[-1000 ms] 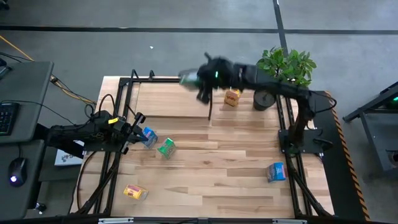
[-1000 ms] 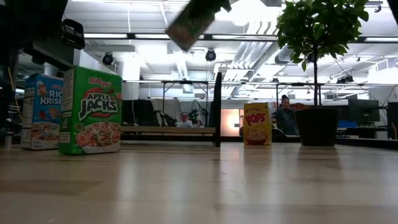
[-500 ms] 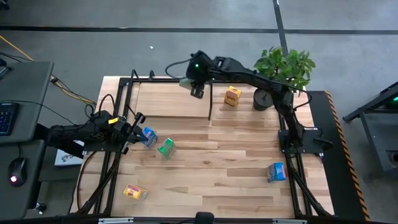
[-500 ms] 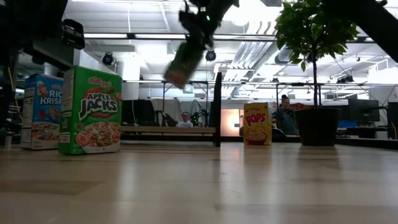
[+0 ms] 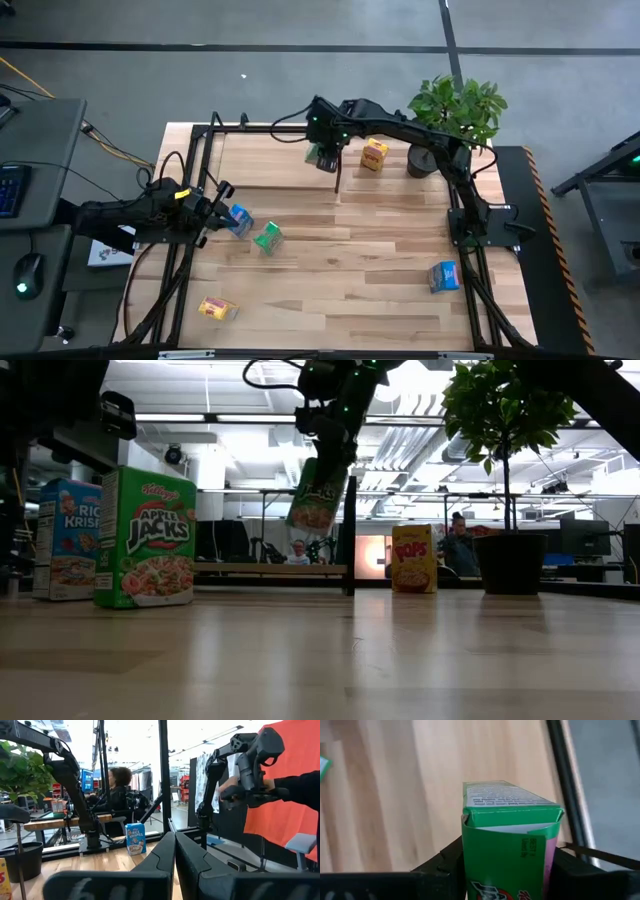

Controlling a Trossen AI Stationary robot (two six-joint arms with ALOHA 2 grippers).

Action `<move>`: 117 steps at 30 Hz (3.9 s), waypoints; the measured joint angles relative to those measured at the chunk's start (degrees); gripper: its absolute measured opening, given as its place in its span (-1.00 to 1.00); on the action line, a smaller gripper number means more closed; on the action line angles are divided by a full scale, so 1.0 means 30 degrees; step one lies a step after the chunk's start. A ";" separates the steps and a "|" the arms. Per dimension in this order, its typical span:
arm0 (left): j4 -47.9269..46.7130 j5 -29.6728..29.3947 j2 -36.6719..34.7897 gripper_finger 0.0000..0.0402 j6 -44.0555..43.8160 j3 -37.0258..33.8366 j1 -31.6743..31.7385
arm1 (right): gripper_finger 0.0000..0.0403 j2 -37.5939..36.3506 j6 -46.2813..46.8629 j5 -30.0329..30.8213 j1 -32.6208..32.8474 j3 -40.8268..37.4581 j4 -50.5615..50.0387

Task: Stack cereal on shelf
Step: Put the right green cereal box on the shelf, then put the green cereal box aligned with the other green cereal box on the shelf

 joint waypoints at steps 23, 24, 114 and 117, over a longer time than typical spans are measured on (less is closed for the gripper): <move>-0.0053 -0.0007 0.0003 -0.98 0.0000 0.0000 0.0005 | -0.22 0.1198 -0.1205 0.3276 0.1218 0.0004 -0.2144; -0.0057 -0.0007 0.0005 -0.98 0.0000 0.0000 0.0005 | -0.22 0.1352 -0.1218 0.3379 0.1206 0.0000 -0.2319; -0.0059 -0.0013 0.0000 -0.98 0.0000 0.0000 0.0003 | 0.22 0.2044 -0.1012 0.3257 -0.0791 0.3825 -0.1553; -0.0059 -0.0014 0.0000 -0.98 -0.0007 0.0000 -0.0003 | 0.22 0.1862 -0.0605 0.2702 -0.0791 0.3781 -0.1633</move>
